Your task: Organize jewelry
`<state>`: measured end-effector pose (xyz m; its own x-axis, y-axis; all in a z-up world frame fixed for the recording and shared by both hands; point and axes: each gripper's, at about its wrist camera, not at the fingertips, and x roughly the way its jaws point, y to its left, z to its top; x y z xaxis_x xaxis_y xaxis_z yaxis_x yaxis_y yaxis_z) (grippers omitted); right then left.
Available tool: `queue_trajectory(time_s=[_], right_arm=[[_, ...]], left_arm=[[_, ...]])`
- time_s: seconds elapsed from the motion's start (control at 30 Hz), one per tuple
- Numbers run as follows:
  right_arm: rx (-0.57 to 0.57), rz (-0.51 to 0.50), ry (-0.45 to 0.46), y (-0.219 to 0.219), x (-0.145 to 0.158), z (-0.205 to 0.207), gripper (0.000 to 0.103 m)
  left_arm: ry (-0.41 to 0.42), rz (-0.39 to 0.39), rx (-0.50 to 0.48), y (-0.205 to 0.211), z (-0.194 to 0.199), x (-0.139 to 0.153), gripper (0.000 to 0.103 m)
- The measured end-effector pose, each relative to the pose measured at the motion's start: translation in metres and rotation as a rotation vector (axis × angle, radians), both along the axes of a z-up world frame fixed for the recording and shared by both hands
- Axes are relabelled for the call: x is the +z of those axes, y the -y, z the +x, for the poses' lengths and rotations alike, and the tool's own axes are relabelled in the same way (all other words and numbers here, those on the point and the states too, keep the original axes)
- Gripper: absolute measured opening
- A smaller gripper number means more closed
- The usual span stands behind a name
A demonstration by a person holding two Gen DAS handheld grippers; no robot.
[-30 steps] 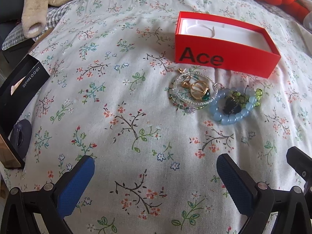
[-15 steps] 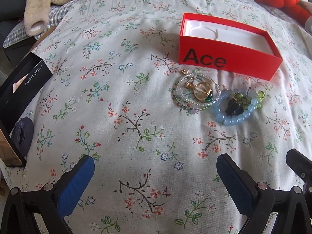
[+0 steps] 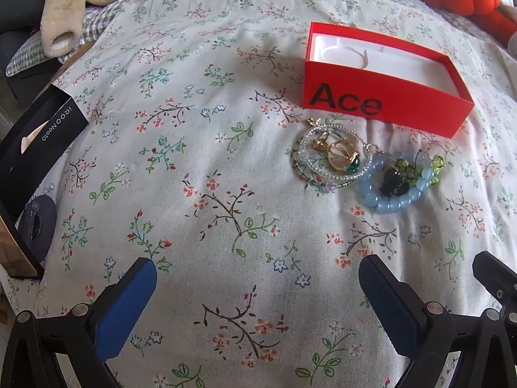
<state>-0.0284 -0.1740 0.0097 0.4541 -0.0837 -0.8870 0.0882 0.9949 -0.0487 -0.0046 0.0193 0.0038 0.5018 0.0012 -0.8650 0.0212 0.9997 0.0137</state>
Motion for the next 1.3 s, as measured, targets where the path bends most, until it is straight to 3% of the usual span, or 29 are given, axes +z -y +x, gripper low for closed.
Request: queue_trajectory(time_s=[0.4, 0.57, 0.83, 1.0, 1.07, 1.2, 1.27, 1.3], right_arm=[[0.027, -0.028, 0.009, -0.011, 0.014, 0.006, 0.103], [0.072, -0.026, -0.036, -0.017, 0.023, 0.017, 0.103], [0.177, 0.085, -0.112, -0.022, 0.039, 0.047, 0.101], [0.130, 0.215, -0.133, -0.005, 0.030, 0.073, 0.085], [0.121, 0.258, -0.151, 0.000, 0.023, 0.083, 0.068], [0.121, 0.359, -0.170, 0.008, 0.011, 0.103, 0.056], [0.101, 0.395, -0.189, 0.012, 0.002, 0.109, 0.041], [0.089, 0.402, -0.200, 0.015, -0.001, 0.111, 0.037]], left_arm=[[0.024, 0.017, 0.037, -0.012, 0.007, -0.003, 0.103], [-0.002, 0.032, -0.017, -0.012, 0.016, -0.011, 0.103], [-0.029, -0.001, -0.072, -0.015, 0.031, -0.005, 0.103], [-0.019, -0.081, -0.102, -0.020, 0.047, 0.005, 0.094], [-0.030, -0.160, -0.114, -0.024, 0.057, 0.007, 0.084], [-0.069, -0.311, -0.133, -0.025, 0.078, 0.005, 0.067], [-0.088, -0.356, -0.149, -0.022, 0.086, 0.002, 0.051], [-0.098, -0.368, -0.156, -0.019, 0.091, 0.000, 0.049]])
